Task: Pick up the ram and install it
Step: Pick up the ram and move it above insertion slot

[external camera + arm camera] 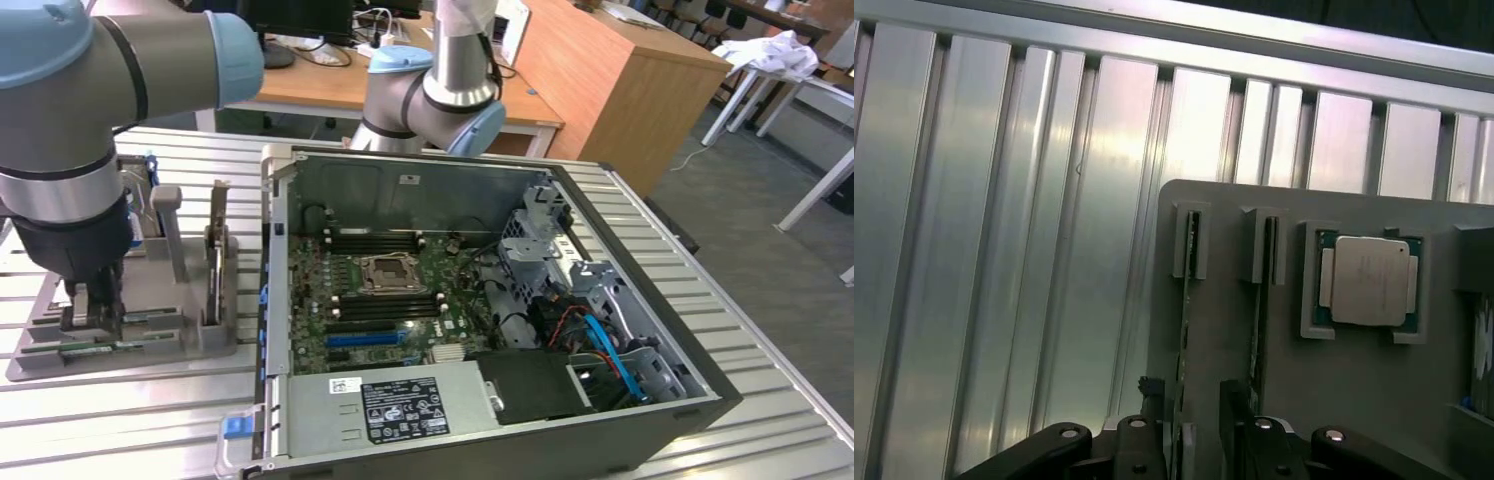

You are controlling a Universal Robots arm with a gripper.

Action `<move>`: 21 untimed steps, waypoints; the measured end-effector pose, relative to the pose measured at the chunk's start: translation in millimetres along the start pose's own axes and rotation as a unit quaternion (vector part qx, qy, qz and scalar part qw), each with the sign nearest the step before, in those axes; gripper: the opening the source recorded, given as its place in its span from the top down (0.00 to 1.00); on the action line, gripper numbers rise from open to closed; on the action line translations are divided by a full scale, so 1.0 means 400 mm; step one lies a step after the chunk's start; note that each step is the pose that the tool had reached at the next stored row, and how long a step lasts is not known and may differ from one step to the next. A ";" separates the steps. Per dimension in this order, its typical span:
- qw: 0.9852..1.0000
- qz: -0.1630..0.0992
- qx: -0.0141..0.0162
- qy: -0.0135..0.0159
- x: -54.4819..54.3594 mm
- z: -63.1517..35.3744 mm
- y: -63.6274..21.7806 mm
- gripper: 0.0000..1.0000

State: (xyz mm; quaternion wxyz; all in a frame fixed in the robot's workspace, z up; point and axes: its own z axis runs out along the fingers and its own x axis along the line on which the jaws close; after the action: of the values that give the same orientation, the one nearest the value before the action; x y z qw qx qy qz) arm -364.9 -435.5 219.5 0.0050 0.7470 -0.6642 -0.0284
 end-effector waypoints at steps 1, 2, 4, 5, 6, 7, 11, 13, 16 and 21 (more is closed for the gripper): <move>1.000 -0.001 0.000 0.000 0.003 0.003 0.000 0.64; 1.000 -0.002 0.000 0.000 0.005 0.005 0.001 0.64; 1.000 -0.004 0.000 0.000 0.009 0.010 0.001 0.64; 1.000 -0.005 0.000 0.000 0.010 0.012 0.001 0.64; 1.000 -0.006 0.000 0.000 0.011 0.014 0.001 0.64; 1.000 -0.006 0.000 0.000 0.011 0.016 0.001 0.64; 1.000 -0.006 0.000 0.000 0.012 0.028 0.000 0.64; 1.000 -0.006 0.000 0.000 0.012 0.034 0.000 0.64; 1.000 -0.006 0.000 0.000 0.012 0.041 0.000 0.64; 1.000 -0.006 0.000 0.000 0.012 0.049 0.000 0.64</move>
State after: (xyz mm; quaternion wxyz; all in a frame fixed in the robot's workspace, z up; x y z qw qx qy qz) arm -365.3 -439.8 199.9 0.0053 0.7509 -0.6598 -0.0284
